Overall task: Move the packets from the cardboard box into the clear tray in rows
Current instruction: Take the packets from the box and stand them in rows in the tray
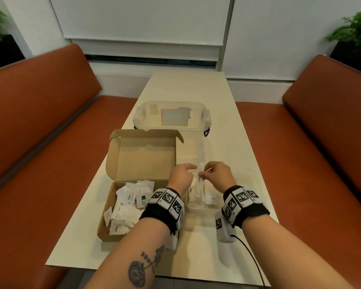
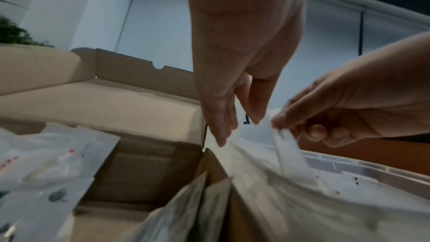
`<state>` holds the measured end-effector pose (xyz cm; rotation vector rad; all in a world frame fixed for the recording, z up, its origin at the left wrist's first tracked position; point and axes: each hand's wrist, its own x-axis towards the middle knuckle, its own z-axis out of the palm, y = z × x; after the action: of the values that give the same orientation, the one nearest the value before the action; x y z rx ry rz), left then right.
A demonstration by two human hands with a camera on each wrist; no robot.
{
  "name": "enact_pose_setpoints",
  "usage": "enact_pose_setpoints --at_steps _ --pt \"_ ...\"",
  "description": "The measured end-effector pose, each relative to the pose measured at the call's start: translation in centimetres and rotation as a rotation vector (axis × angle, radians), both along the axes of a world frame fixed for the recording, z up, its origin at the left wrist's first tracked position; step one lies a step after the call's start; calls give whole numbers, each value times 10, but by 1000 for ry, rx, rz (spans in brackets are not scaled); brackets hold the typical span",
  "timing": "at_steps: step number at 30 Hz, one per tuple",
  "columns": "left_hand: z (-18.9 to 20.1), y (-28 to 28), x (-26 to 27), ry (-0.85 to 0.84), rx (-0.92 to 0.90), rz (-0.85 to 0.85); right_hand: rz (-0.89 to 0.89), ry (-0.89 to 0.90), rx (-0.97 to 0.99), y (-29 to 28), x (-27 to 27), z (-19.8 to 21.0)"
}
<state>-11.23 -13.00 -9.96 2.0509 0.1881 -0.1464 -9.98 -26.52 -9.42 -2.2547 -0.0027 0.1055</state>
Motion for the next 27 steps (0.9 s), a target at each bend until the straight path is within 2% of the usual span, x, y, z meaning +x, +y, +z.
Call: enact_pose_setpoints --at_steps 3,8,27 --pt "-4 -1 -1 73 100 -44 133 66 -123 11 -1 -11" --pt "-4 5 -3 117 152 -55 221 75 -382 18 2 -17" --pt "-4 4 -6 172 206 -66 306 -124 -881 14 3 -15"
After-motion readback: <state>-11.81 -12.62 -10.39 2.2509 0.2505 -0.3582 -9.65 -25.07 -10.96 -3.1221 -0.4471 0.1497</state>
